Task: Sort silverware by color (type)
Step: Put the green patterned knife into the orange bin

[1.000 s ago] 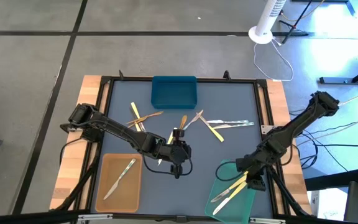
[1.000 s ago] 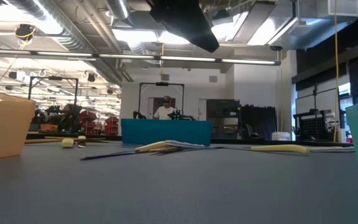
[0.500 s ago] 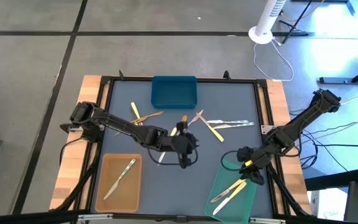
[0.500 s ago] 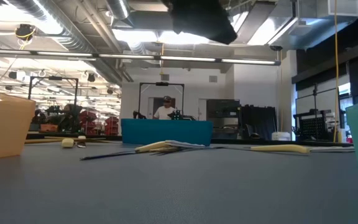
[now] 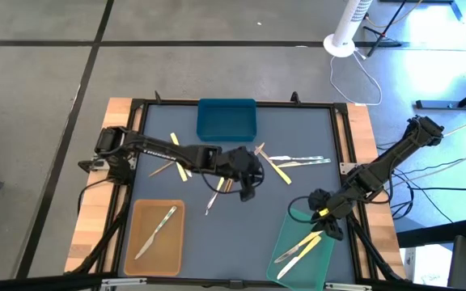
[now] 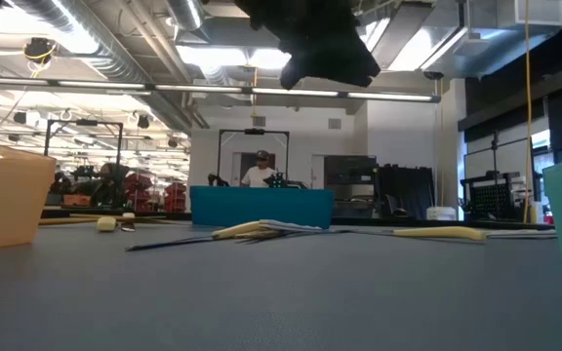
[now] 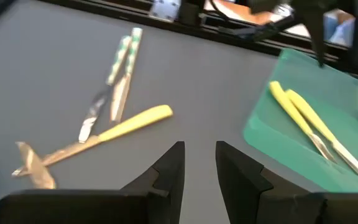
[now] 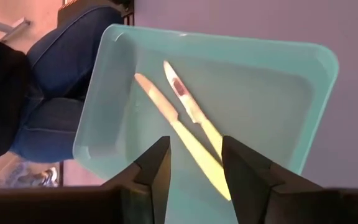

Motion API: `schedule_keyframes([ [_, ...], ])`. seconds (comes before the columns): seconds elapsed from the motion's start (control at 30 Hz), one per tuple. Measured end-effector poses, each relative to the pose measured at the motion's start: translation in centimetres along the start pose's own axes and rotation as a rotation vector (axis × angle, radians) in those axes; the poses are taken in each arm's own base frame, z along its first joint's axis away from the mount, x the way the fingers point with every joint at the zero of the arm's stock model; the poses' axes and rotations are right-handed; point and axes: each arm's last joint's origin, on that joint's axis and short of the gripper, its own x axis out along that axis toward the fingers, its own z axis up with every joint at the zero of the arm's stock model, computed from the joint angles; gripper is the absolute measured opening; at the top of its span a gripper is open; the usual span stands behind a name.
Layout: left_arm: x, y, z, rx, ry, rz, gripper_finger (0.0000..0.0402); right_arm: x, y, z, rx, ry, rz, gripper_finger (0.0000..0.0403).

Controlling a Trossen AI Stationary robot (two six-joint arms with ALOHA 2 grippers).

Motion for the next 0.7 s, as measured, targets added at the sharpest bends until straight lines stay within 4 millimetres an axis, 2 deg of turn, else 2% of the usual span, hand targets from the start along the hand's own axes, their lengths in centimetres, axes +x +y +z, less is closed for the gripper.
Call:
schedule_keyframes([
  [0.2,0.5,2.5,0.4,-0.01,0.022,-0.004,0.0085,0.0,-0.1,0.1,0.0,-0.028,-0.024,0.0131],
  [0.4,1.3,3.9,0.2,0.0,0.042,0.02,0.0087,0.0,-0.1,0.1,-0.001,-0.043,-0.036,0.0131],
  [0.7,2.7,6.3,-0.8,-0.043,0.093,0.151,0.0158,0.0,-0.1,0.1,-0.001,-0.044,-0.038,0.0131],
])
